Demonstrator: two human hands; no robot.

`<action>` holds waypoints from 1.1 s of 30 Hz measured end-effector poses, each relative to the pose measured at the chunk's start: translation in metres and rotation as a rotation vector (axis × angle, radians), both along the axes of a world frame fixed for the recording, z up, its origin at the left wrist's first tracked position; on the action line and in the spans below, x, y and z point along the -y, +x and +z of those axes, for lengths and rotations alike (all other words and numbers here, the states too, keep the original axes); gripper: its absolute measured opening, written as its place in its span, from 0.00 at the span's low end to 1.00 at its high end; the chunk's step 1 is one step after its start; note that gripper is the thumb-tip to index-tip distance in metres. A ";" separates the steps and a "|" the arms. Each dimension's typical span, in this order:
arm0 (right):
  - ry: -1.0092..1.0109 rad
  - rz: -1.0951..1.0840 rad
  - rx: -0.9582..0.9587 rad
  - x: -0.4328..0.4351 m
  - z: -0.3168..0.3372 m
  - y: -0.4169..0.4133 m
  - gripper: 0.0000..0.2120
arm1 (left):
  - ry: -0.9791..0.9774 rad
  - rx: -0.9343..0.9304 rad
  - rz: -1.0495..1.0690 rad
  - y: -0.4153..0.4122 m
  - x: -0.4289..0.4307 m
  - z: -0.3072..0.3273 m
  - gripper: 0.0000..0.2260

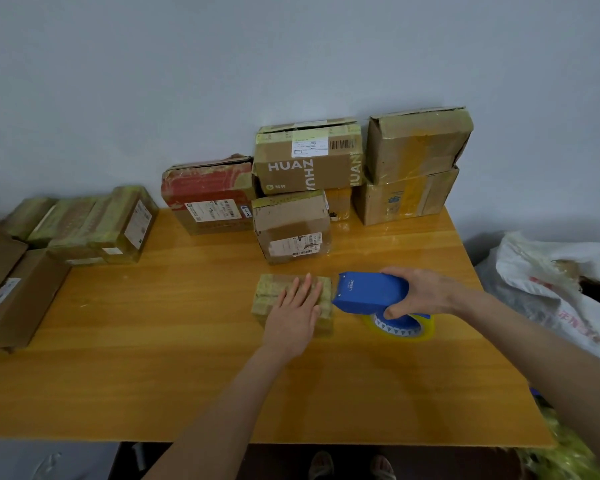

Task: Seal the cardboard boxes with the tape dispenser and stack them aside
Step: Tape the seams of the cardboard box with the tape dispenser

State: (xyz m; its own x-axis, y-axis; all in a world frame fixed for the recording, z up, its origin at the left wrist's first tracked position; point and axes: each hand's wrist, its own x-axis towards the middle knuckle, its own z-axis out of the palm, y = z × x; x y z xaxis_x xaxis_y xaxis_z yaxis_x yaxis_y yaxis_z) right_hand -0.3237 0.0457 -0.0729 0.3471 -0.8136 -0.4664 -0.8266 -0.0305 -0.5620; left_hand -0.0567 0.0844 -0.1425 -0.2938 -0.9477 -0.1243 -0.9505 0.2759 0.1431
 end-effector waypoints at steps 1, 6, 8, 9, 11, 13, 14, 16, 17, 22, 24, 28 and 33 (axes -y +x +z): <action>0.011 -0.011 0.021 -0.001 0.000 -0.004 0.31 | -0.004 0.003 0.000 0.001 0.000 -0.001 0.21; 0.045 -0.003 0.037 -0.003 -0.003 -0.022 0.30 | -0.029 0.008 -0.011 0.002 0.000 -0.001 0.21; 0.059 0.016 0.005 -0.001 -0.003 -0.023 0.31 | -0.026 0.007 -0.013 0.002 0.000 -0.001 0.21; 0.065 0.020 -0.011 0.000 -0.005 -0.022 0.30 | -0.024 0.004 -0.011 0.002 0.000 -0.001 0.21; 0.059 0.047 -0.068 0.003 -0.009 -0.015 0.30 | -0.023 -0.001 -0.004 0.003 0.000 -0.001 0.22; 0.049 0.083 -0.149 0.007 -0.015 -0.005 0.32 | -0.018 -0.006 -0.005 0.002 0.001 -0.001 0.22; 0.055 0.094 -0.181 0.009 -0.017 0.001 0.34 | -0.018 -0.002 -0.006 0.002 0.001 -0.002 0.22; 0.071 0.104 -0.218 0.013 -0.021 0.011 0.36 | -0.025 0.005 -0.006 0.002 0.000 -0.002 0.21; 0.080 0.104 -0.219 0.015 -0.021 0.013 0.35 | -0.026 0.004 -0.006 0.002 0.000 -0.002 0.21; 0.130 0.121 -0.187 0.026 -0.022 0.015 0.33 | -0.024 0.006 0.001 0.002 0.000 -0.003 0.21; 0.152 0.133 -0.178 0.028 -0.021 0.016 0.33 | -0.018 0.010 -0.007 0.003 0.001 -0.004 0.21; 0.172 0.134 -0.168 0.030 -0.014 0.017 0.31 | 0.003 0.007 -0.011 0.004 0.003 -0.003 0.21; 0.194 0.087 -0.130 0.025 -0.006 0.018 0.26 | 0.049 0.008 -0.016 0.002 0.004 0.002 0.22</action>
